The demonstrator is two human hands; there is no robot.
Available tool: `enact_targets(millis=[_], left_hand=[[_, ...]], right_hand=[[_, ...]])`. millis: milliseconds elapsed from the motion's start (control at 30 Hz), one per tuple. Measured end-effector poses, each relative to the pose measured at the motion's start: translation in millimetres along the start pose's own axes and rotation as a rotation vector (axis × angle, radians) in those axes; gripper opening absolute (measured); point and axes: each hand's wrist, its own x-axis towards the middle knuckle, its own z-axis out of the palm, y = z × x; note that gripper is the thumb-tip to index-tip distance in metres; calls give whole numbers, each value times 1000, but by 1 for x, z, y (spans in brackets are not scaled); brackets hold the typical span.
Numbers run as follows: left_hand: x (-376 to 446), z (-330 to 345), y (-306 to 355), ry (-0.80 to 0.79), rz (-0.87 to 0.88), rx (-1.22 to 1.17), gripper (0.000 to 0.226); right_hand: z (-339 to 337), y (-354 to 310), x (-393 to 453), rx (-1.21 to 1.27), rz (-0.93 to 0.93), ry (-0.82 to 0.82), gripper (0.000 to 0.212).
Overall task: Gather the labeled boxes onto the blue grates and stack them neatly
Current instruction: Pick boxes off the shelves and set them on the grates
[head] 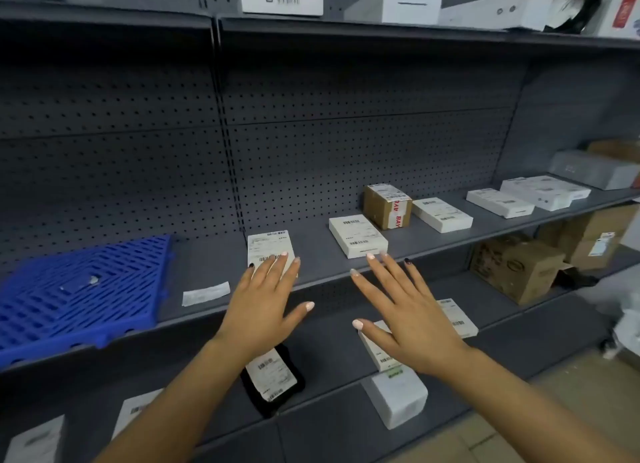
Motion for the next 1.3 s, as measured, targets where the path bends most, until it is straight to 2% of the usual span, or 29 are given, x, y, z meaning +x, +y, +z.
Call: enact_targets(millis=[100,233,333,533,767,933,1167,1300], left_hand=[[30,20,-13,-32,-62,6,84],[71,50,-36,-163,-181,6,97],[94,65,-49,-260,-267,-16,96],[116,96,-61,-339,-356,-47,102],[123,108,-62,-163,-293,-5,85],[138,93,-58,-36,-276,39,85],[144,83,-40,-12,-335,93,82],[136,84,-34,3,-391,103,81]], right_hand=[[17,15,25,-21,9,-20,66],[47,34,59,-34,17,-52,65],[65,48,79,-21,26,-63,65],[99,69,110,14,73,-119,65],[124,100,137,89,60,-167,69],[136,129,165,159,113,-229,89],[157,147,187,223,104,-405,110],[167,151,186,224,38,-415,105]])
